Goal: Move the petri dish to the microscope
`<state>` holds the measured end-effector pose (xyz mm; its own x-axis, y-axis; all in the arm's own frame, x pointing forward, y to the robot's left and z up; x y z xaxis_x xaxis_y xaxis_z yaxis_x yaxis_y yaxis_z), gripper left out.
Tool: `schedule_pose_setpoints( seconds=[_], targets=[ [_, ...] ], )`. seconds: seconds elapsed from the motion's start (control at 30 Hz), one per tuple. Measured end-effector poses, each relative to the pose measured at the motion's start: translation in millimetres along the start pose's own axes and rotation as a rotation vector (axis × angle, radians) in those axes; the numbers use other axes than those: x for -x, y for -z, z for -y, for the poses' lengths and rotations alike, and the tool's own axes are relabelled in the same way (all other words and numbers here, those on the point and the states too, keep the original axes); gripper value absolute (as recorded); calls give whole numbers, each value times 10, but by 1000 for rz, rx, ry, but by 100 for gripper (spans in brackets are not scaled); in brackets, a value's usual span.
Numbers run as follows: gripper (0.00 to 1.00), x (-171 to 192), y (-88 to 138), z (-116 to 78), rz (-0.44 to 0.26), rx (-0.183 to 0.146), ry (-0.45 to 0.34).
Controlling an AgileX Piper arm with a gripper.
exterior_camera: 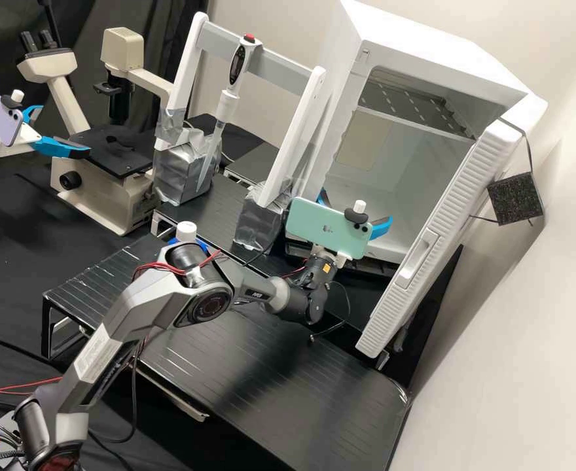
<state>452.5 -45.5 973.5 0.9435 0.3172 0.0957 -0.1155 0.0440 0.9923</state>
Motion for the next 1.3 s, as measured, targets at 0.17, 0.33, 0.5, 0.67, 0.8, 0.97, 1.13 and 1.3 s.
schedule_pose_setpoints(
  seconds=[0.17,0.33,0.5,0.67,0.8,0.97,1.13,1.3],
  targets=[
    [100,-109,-95,-18,-27,25,9],
    [100,-146,-205,62,-22,40,41],
    [100,-180,-271,123,-25,57,68],
    [100,-203,-328,166,-24,59,76],
    [100,-271,-337,174,3,80,91],
    [100,-326,-343,134,44,99,91],
    [100,-348,-337,117,48,123,103],
    [100,-373,-328,114,32,155,124]
  ],
)
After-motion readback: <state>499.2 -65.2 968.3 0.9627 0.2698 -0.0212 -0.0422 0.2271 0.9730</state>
